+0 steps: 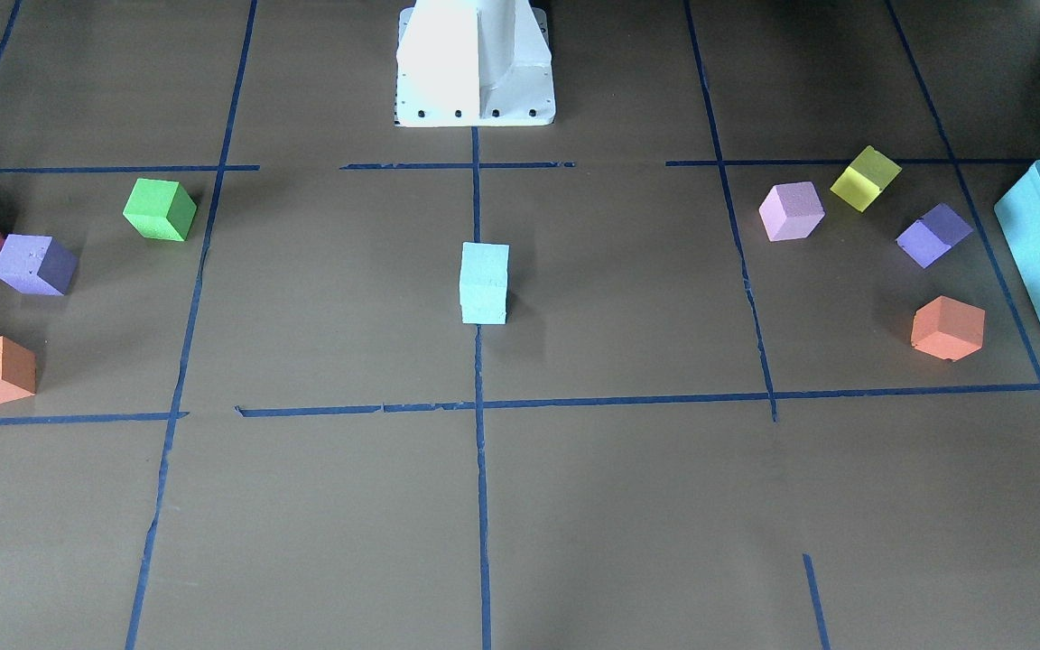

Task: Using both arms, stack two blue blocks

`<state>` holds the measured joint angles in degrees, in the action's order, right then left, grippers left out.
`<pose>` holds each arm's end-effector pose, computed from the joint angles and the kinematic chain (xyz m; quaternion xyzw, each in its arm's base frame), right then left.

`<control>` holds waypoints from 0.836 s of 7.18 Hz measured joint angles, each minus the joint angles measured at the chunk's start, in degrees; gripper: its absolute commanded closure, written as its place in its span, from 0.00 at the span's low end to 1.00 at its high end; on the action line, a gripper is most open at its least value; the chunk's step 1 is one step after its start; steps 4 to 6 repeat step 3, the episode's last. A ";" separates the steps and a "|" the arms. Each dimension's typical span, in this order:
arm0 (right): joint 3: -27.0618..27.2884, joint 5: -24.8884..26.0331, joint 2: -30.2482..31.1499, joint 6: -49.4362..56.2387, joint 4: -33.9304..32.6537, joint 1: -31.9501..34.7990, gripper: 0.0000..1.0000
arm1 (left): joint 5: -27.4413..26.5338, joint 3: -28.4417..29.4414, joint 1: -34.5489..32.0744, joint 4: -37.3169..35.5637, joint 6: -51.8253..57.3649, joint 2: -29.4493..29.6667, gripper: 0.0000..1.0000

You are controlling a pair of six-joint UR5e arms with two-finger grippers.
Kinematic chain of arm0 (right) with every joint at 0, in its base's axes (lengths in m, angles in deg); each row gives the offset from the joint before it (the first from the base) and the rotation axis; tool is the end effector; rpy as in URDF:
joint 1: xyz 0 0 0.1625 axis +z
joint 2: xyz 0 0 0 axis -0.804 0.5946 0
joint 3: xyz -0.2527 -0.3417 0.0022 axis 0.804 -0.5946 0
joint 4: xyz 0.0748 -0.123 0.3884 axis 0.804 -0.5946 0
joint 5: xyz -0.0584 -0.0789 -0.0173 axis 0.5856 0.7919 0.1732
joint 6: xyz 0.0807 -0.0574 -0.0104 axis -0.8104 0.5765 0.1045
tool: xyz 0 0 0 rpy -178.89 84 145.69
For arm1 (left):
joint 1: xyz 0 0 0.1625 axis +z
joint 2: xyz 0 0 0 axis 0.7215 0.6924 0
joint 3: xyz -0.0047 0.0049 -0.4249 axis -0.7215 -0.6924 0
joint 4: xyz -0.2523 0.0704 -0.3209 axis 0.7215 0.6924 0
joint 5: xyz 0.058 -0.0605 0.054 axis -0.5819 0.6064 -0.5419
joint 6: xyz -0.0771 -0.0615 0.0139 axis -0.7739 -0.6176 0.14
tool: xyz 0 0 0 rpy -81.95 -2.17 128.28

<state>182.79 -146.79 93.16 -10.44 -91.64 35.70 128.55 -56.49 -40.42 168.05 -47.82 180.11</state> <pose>0.0497 -0.4713 0.5834 0.0588 -0.4277 -0.0336 0.9014 -0.0288 -0.5134 0.6204 0.1061 0.4027 0.1227 0.9008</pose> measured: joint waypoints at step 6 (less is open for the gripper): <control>0.04 -0.25 0.06 -0.21 0.18 -0.07 0.00 | -0.62 -1.35 0.01 0.64 0.04 0.02 0.00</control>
